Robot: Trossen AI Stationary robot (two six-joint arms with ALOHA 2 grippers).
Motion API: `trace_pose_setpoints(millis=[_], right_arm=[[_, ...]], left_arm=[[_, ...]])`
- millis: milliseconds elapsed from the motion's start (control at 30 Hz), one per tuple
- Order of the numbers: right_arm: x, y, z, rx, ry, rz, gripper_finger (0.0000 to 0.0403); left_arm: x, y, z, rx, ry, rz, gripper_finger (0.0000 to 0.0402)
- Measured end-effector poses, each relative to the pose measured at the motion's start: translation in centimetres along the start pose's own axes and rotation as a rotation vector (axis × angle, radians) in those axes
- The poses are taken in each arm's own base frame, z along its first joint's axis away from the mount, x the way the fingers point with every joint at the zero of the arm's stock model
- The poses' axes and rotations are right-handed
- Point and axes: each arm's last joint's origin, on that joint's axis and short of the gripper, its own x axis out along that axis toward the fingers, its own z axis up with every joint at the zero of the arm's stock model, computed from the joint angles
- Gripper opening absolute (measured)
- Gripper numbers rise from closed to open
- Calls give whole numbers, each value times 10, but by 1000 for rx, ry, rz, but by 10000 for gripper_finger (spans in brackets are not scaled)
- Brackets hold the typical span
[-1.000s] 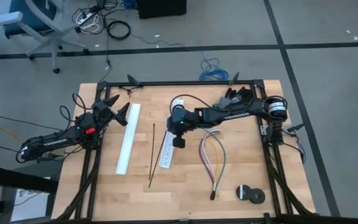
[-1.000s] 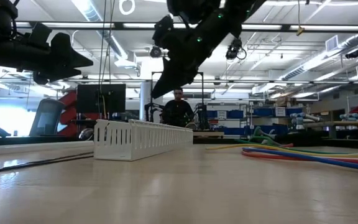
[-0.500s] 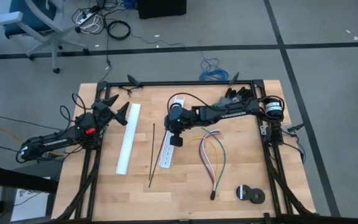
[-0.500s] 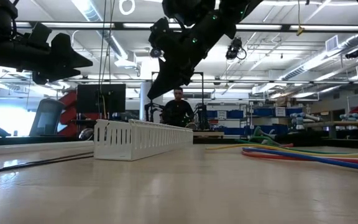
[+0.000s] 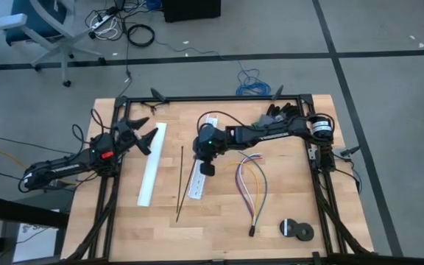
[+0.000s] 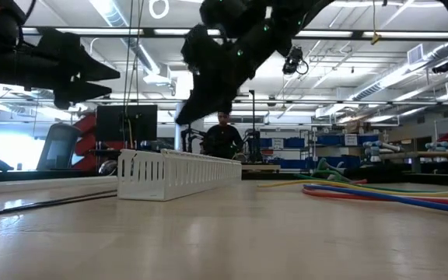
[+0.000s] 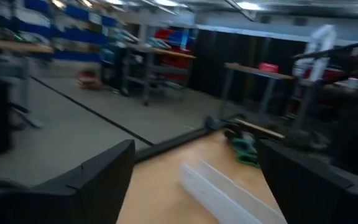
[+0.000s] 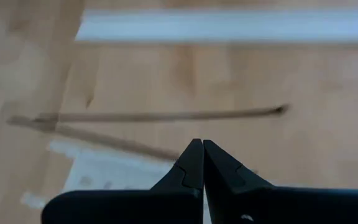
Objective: Ziptie cables
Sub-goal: Adjust the white cable duct
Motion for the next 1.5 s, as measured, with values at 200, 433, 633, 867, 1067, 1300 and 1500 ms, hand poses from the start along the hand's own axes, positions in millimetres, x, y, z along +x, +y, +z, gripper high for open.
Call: trace_pose_setpoints(millis=[200,433,633,867,1067,1300,1500], right_arm=[[18,-3,-22,27,133,13,0],[11,-8,-25,39,194,-15,0],[4,-23,-37,37,332,-123,0],[-10,-58,-48,26,466,-310,0],[-29,-79,-46,35,495,-405,0],[-68,-64,-13,-22,316,-503,0],[-62,-37,8,-36,101,-246,0]], left_arm=[[4,-4,-7,-35,88,-107,284],[7,-7,-14,-63,183,-202,205],[10,-10,-17,-100,227,-266,143],[12,-13,-17,-132,231,-310,80],[13,-13,-18,-130,246,-312,45],[14,-13,-22,-124,279,-302,26],[16,-14,-31,-122,381,-355,6]])
